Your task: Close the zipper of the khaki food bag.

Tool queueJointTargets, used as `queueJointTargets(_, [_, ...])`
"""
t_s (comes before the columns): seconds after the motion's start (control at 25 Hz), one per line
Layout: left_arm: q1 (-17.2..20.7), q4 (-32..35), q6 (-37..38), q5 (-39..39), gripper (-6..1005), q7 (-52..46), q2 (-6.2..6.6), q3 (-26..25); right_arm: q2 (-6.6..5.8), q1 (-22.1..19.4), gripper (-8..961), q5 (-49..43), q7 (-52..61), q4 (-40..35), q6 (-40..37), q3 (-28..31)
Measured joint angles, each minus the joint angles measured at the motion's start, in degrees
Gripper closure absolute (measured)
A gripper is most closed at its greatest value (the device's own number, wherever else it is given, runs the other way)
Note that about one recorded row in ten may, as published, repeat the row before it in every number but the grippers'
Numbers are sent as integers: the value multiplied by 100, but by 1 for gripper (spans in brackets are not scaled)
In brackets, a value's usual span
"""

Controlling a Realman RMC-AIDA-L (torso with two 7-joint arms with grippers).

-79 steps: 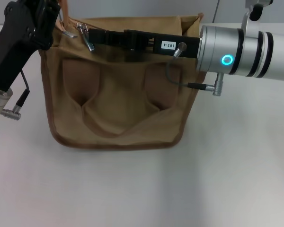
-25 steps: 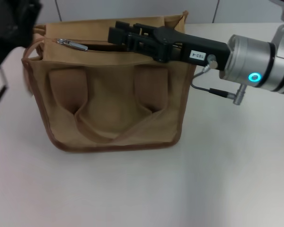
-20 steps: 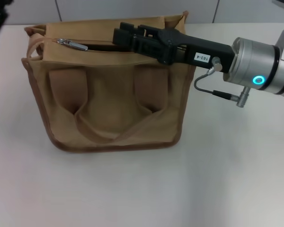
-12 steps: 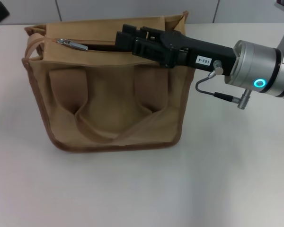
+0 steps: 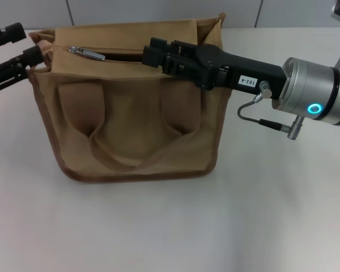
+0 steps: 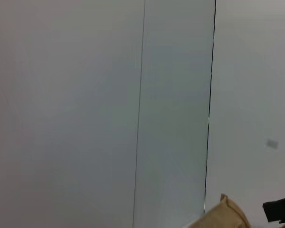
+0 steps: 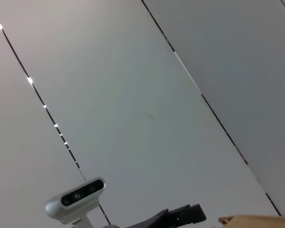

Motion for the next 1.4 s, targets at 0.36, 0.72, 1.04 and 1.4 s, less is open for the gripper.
queueJointTargets(0.36, [-23, 221, -89, 265, 384, -198, 28, 2, 9, -23, 471, 2, -1, 1, -38, -9])
queueJointTargets(0.72, [-197, 241, -236, 691, 405, -257, -21, 21, 9, -8, 471, 10, 0, 1, -51, -3])
queueJointTargets(1.04, [-218, 200, -245, 633, 436, -210, -51, -62, 9, -27, 471, 155, -109, 126, -57, 67])
queueJointTargets(1.4, [-178, 244, -219, 617, 629, 102, -179, -6, 2, -25, 472, 158, -138, 133, -67, 135])
